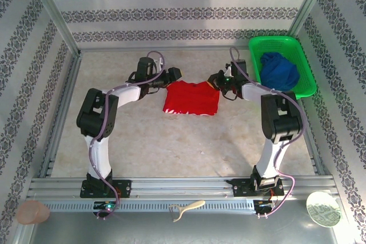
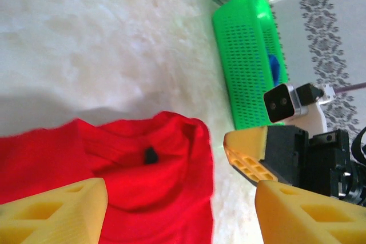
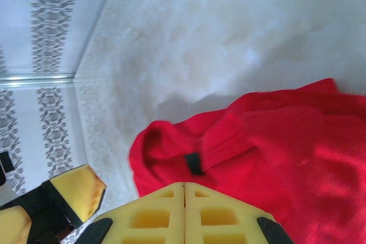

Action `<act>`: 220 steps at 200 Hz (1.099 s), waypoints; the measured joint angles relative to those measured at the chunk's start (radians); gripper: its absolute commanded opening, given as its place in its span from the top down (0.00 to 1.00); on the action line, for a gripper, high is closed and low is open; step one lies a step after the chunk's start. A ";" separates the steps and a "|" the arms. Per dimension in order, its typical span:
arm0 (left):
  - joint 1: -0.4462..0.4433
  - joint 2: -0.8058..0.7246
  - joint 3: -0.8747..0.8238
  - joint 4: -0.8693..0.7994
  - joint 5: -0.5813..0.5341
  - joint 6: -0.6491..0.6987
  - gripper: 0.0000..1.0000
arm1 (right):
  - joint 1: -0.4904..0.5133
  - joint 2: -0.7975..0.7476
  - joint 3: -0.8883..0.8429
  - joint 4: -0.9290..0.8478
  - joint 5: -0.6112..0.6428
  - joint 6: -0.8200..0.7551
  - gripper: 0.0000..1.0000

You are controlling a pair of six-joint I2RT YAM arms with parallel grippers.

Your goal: Fold the inside-out t-shirt

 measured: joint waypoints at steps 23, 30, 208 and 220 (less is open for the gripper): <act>0.006 0.115 0.072 -0.024 0.003 0.004 0.32 | -0.001 0.096 0.003 0.013 0.026 0.029 0.93; 0.006 0.146 0.094 -0.038 0.003 0.005 0.32 | -0.001 0.119 0.003 0.022 0.032 0.041 0.92; 0.051 -0.203 0.011 -0.298 -0.050 0.099 0.26 | -0.031 -0.175 -0.239 0.155 -0.069 0.077 0.88; 0.051 -0.200 -0.023 -0.333 -0.051 0.116 0.25 | -0.024 -0.145 -0.279 0.161 -0.060 0.080 0.88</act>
